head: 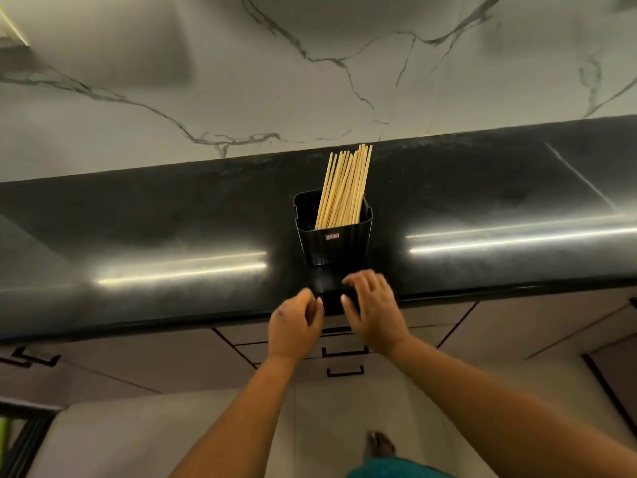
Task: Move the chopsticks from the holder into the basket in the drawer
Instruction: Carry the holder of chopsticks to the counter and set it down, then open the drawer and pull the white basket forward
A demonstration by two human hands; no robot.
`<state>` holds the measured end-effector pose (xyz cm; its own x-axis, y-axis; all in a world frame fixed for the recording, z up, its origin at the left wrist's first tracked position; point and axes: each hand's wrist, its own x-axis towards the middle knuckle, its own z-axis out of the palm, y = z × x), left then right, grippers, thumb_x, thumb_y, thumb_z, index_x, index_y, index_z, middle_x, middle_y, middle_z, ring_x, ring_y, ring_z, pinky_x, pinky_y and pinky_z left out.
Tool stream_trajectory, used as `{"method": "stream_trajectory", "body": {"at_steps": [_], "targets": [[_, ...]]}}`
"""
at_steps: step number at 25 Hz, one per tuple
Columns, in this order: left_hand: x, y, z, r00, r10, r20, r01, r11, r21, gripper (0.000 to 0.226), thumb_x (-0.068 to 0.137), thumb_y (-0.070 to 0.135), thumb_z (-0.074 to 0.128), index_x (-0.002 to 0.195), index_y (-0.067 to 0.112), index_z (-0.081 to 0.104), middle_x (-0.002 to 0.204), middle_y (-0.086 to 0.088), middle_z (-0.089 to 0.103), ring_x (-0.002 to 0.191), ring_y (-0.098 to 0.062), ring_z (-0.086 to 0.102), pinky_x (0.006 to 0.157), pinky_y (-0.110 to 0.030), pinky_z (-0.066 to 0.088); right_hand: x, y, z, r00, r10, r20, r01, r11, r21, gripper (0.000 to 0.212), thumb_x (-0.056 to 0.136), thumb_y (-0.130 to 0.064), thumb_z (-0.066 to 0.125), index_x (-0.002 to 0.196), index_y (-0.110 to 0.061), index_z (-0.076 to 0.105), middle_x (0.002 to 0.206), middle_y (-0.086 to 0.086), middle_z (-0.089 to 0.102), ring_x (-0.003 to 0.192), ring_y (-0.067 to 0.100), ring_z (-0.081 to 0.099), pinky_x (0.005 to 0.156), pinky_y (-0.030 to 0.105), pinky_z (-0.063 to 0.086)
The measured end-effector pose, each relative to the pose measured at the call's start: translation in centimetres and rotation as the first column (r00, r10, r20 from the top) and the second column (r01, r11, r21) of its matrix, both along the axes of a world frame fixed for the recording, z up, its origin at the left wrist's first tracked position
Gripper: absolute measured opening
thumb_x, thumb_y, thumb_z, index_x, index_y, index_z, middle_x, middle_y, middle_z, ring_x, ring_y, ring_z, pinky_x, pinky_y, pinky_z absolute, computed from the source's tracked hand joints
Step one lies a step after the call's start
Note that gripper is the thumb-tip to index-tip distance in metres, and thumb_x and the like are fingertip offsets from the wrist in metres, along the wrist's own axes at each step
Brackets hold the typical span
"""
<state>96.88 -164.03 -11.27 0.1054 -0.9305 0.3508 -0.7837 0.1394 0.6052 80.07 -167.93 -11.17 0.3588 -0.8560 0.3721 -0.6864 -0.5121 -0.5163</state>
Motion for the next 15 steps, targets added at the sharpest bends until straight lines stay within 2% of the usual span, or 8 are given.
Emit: {"method": "stream_trajectory", "body": {"at_steps": [3,5,6,9,10,12,13,15], "targets": [[0.3,2.1,-4.2,0.938,-0.235,0.256,0.168,0.951,0.259,0.012,0.085,0.031,0.053,0.086,0.020,0.054,0.083,0.001,0.059,0.076,-0.016,0.055,0.067,-0.031,0.046,0.9,4.0,-4.2,0.972,0.106,-0.212,-0.076,0.986,0.147,0.026,0.089,-0.030,0.049,0.110,-0.017,0.055,0.107,0.002,0.055,0.096,0.020,0.051,0.083,0.039,0.048],[0.3,1.9,-6.3,0.847,-0.377,0.373,0.175,0.863,0.474,0.039,0.086,0.032,0.050,0.122,0.015,0.051,0.122,-0.006,0.056,0.111,-0.025,0.052,0.091,-0.039,0.044,1.3,4.3,-6.3,0.918,0.113,-0.381,0.011,0.951,0.309,0.036,0.092,-0.032,0.047,0.122,-0.013,0.051,0.122,0.007,0.053,0.113,0.026,0.049,0.096,0.041,0.044],[0.1,1.5,-6.9,0.831,-0.417,0.369,0.164,0.816,0.554,0.048,0.088,0.030,0.050,0.132,0.012,0.044,0.132,-0.009,0.051,0.120,-0.028,0.046,0.098,-0.041,0.040,1.5,3.8,-6.9,0.881,0.119,-0.457,0.073,0.922,0.381,0.044,0.094,-0.034,0.046,0.131,-0.011,0.046,0.133,0.010,0.049,0.123,0.029,0.044,0.102,0.041,0.040],[-1.6,0.0,-7.9,0.826,-0.469,0.313,0.094,0.662,0.743,0.045,0.091,0.023,0.048,0.133,0.007,0.041,0.135,-0.016,0.049,0.122,-0.033,0.047,0.097,-0.044,0.040,2.1,1.3,-8.4,0.767,0.213,-0.605,0.198,0.819,0.539,0.062,0.095,-0.037,0.046,0.147,-0.007,0.028,0.156,0.014,0.025,0.142,0.032,0.026,0.115,0.043,0.027],[-2.2,-0.6,-8.4,0.805,-0.501,0.318,0.066,0.608,0.791,0.046,0.093,0.018,0.045,0.136,0.006,0.038,0.141,-0.017,0.045,0.126,-0.034,0.044,0.101,-0.044,0.038,2.1,0.6,-9.0,0.739,0.239,-0.630,0.224,0.794,0.565,0.065,0.095,-0.036,0.046,0.149,-0.008,0.023,0.159,0.013,0.018,0.145,0.030,0.020,0.117,0.042,0.021],[-2.7,-1.4,-9.5,0.758,-0.550,0.352,0.003,0.542,0.840,0.065,0.092,0.009,0.044,0.150,0.010,0.015,0.158,-0.013,0.018,0.143,-0.032,0.022,0.115,-0.044,0.021,1.3,0.5,-10.6,0.689,0.259,-0.677,0.275,0.770,0.575,0.075,0.094,-0.029,0.048,0.152,-0.013,0.003,0.162,0.009,-0.002,0.149,0.025,0.001,0.121,0.040,0.008],[-2.6,-1.7,-9.9,0.745,-0.550,0.377,-0.031,0.537,0.843,0.076,0.090,0.007,0.048,0.151,0.013,0.004,0.161,-0.009,0.005,0.146,-0.029,0.011,0.118,-0.043,0.012,0.9,0.7,-11.4,0.669,0.261,-0.696,0.290,0.770,0.568,0.081,0.092,-0.022,0.050,0.152,-0.016,-0.005,0.162,0.006,-0.010,0.149,0.023,-0.007,0.121,0.039,0.004],[-2.3,-2.2,-10.6,0.757,-0.534,0.376,-0.020,0.556,0.831,0.085,0.086,0.008,0.056,0.152,0.015,0.001,0.161,-0.006,-0.001,0.147,-0.027,0.006,0.119,-0.040,0.008,0.5,1.1,-12.6,0.683,0.244,-0.689,0.310,0.757,0.575,0.091,0.087,-0.011,0.053,0.151,-0.019,-0.011,0.161,0.003,-0.015,0.148,0.021,-0.011,0.121,0.039,0.003]]}}
